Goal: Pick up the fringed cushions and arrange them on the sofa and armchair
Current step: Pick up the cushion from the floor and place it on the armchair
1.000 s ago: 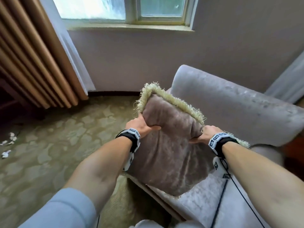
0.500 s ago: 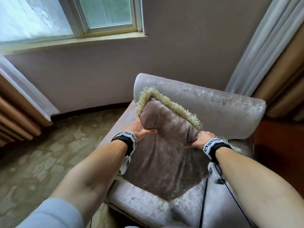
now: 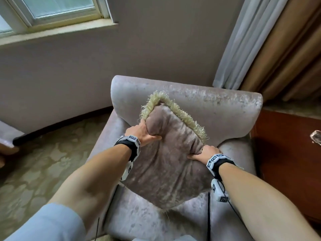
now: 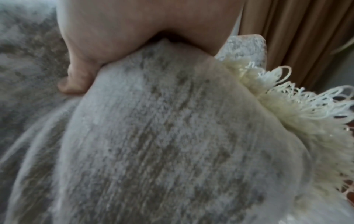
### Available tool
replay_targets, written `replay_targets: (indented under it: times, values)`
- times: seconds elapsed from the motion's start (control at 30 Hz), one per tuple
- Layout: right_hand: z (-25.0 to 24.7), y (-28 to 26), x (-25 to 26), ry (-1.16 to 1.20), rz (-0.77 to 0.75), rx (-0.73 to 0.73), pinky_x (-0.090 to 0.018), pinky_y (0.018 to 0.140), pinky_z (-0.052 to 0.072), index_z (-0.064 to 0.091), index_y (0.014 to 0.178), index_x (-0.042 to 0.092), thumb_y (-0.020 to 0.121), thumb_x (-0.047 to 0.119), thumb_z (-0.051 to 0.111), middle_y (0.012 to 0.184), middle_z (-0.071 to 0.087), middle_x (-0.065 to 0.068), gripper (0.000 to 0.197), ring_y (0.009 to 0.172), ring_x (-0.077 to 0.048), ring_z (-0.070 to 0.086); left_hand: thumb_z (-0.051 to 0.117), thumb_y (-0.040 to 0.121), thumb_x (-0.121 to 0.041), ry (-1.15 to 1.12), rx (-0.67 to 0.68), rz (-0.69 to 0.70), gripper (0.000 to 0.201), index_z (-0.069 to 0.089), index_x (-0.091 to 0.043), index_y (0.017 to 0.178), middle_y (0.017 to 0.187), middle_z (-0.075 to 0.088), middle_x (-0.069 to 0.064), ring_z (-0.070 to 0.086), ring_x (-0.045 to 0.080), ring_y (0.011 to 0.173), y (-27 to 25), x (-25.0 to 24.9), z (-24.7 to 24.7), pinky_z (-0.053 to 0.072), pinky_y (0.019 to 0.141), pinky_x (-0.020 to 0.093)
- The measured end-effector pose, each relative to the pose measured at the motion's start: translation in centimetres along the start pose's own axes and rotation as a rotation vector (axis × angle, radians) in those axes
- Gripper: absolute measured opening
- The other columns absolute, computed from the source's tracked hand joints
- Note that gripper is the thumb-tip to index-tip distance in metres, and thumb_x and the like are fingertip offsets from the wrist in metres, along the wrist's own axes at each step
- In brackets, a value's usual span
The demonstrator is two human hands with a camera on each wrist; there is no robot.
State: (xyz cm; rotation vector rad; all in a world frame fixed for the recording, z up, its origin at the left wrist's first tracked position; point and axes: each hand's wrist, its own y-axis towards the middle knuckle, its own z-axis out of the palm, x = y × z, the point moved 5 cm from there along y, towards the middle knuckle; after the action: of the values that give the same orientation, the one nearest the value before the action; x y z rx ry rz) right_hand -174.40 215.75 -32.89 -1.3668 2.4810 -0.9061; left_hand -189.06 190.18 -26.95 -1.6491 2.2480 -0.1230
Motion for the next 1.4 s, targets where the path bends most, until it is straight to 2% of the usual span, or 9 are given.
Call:
replay_targets:
  times: [0.1,0.27,0.43,0.63,0.73,0.83,1.0,1.2,1.4]
  values:
    - [0.1,1.9,0.1,0.053,0.046,0.020,-0.031,0.080,0.049,0.069,0.106,0.023,0.060,0.087,0.060,0.116,0.070,-0.009,0.080,0.105,-0.028,0.065,0.061,0.057,-0.087,0.040,0.029,0.023,0.104,0.033,-0.019,0.130,0.105,0.069,0.009,0.067,0.032,0.095,3.2,-0.8,-0.1,0.053,0.078,0.039]
    - [0.6,4.4,0.5,0.113,0.117,0.027,-0.030,0.075,0.045,0.070,0.094,0.020,0.062,0.086,0.060,0.109,0.072,-0.009,0.074,0.102,-0.028,0.065,0.065,0.065,-0.079,0.069,0.098,0.064,0.108,0.014,-0.035,0.149,0.108,0.068,0.010,0.066,0.034,0.098,7.8,-1.7,0.5,0.046,0.071,0.033]
    - [2.1,6.2,0.1,0.180,0.190,0.037,-0.034,0.085,0.049,0.063,0.088,0.019,0.060,0.087,0.060,0.111,0.070,-0.014,0.074,0.104,-0.032,0.063,0.065,0.068,-0.076,0.080,0.141,0.101,0.105,0.015,-0.034,0.150,0.111,0.068,0.010,0.066,0.033,0.099,11.2,-2.4,2.4,0.044,0.070,0.032]
    - [3.3,8.3,-0.2,0.170,0.206,0.051,-0.033,0.084,0.048,0.067,0.108,0.019,0.058,0.092,0.054,0.113,0.070,-0.011,0.089,0.106,-0.031,0.063,0.069,0.061,-0.077,0.051,0.158,0.089,0.104,0.023,-0.032,0.143,0.108,0.068,0.009,0.066,0.034,0.097,13.7,-2.5,4.8,0.049,0.071,0.036]
    - [3.3,8.9,-0.6,0.152,0.240,0.024,-0.037,0.095,0.045,0.056,0.127,0.016,0.062,0.089,0.055,0.124,0.064,-0.011,0.098,0.116,-0.030,0.059,0.074,0.058,-0.075,0.016,0.151,0.040,0.096,0.035,-0.026,0.131,0.117,0.061,0.010,0.058,0.034,0.108,14.4,-2.2,5.5,0.049,0.083,0.041]
    - [3.0,9.3,-1.0,0.186,0.305,-0.022,-0.043,0.108,0.031,0.037,0.143,0.009,0.075,0.074,0.062,0.145,0.046,-0.014,0.098,0.135,-0.031,0.041,0.072,0.067,-0.070,0.007,0.186,-0.071,0.093,0.031,-0.022,0.136,0.133,0.048,0.014,0.047,0.034,0.124,14.8,-1.5,6.0,0.042,0.097,0.047]
    - [2.4,10.5,0.0,0.474,0.263,0.041,-0.047,0.108,0.035,0.020,0.152,0.007,0.087,0.042,0.070,0.151,0.036,-0.018,0.089,0.137,-0.035,0.039,0.069,0.071,-0.070,0.014,0.237,-0.128,0.099,0.023,-0.023,0.145,0.141,0.040,0.014,0.040,0.033,0.131,14.5,-1.4,6.2,0.040,0.099,0.050]
    - [1.6,10.3,-0.3,0.493,0.248,-0.036,-0.044,0.105,0.035,0.036,0.141,0.011,0.084,0.034,0.075,0.146,0.038,-0.016,0.072,0.134,-0.033,0.037,0.067,0.066,-0.076,0.017,0.175,-0.074,0.104,0.023,-0.027,0.147,0.142,0.036,0.011,0.037,0.031,0.132,14.4,-2.2,5.6,0.038,0.102,0.054]
    - [2.6,9.6,-3.6,0.496,0.347,-0.104,-0.048,0.111,0.029,0.039,0.139,0.014,0.078,0.040,0.079,0.145,0.037,-0.015,0.077,0.137,-0.036,0.030,0.064,0.066,-0.079,0.131,0.095,0.169,0.111,0.012,-0.029,0.151,0.155,0.018,0.013,0.023,0.033,0.141,14.9,-7.7,4.4,0.031,0.108,0.056]
